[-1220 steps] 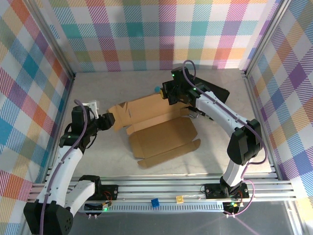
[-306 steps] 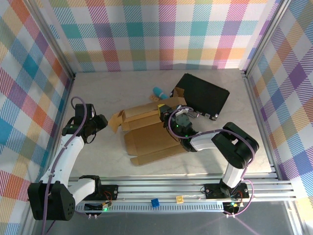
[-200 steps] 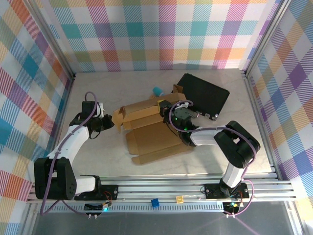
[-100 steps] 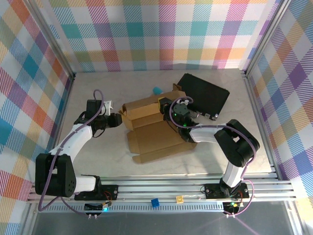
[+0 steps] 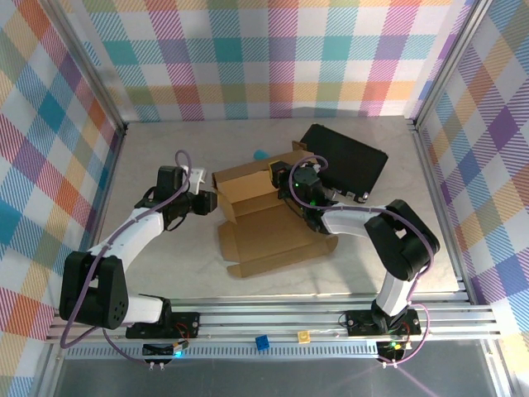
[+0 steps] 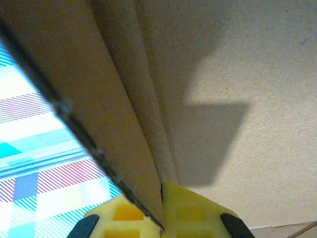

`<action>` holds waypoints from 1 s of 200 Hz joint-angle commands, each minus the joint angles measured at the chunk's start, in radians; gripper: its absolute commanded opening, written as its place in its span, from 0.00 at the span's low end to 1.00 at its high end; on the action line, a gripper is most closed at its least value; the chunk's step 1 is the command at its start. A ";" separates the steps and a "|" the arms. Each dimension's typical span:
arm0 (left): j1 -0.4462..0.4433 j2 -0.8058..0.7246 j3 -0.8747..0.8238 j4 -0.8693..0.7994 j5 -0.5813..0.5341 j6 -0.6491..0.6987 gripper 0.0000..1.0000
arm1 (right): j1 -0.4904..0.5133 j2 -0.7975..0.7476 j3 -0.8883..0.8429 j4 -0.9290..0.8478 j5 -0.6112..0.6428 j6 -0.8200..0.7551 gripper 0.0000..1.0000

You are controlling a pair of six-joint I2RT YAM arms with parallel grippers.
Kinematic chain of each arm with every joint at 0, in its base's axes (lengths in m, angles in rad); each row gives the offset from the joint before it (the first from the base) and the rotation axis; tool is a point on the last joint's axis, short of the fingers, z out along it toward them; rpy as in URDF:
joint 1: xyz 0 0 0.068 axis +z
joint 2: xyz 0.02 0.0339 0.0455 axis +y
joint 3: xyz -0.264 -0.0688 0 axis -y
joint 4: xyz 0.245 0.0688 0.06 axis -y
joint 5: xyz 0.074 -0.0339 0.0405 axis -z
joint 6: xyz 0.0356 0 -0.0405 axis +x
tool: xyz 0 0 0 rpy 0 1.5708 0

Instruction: Fold the paper box

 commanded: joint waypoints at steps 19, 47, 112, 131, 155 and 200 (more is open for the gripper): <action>-0.039 0.014 0.006 0.060 -0.030 0.020 0.39 | -0.006 0.044 0.028 -0.091 -0.021 0.032 0.00; -0.049 0.023 0.003 0.072 -0.039 0.014 0.41 | -0.006 0.040 0.033 -0.107 -0.021 0.033 0.00; -0.067 -0.020 -0.017 0.088 0.003 -0.001 0.49 | -0.009 0.035 0.033 -0.133 -0.015 0.040 0.00; -0.067 -0.028 -0.026 0.077 0.023 -0.006 0.50 | -0.011 0.039 0.039 -0.134 -0.015 0.040 0.00; -0.068 -0.051 -0.043 0.064 0.022 -0.013 0.51 | -0.013 0.046 0.044 -0.128 -0.012 0.042 0.00; -0.068 -0.077 -0.056 0.049 0.034 -0.028 0.51 | -0.012 0.052 0.055 -0.116 -0.016 0.044 0.00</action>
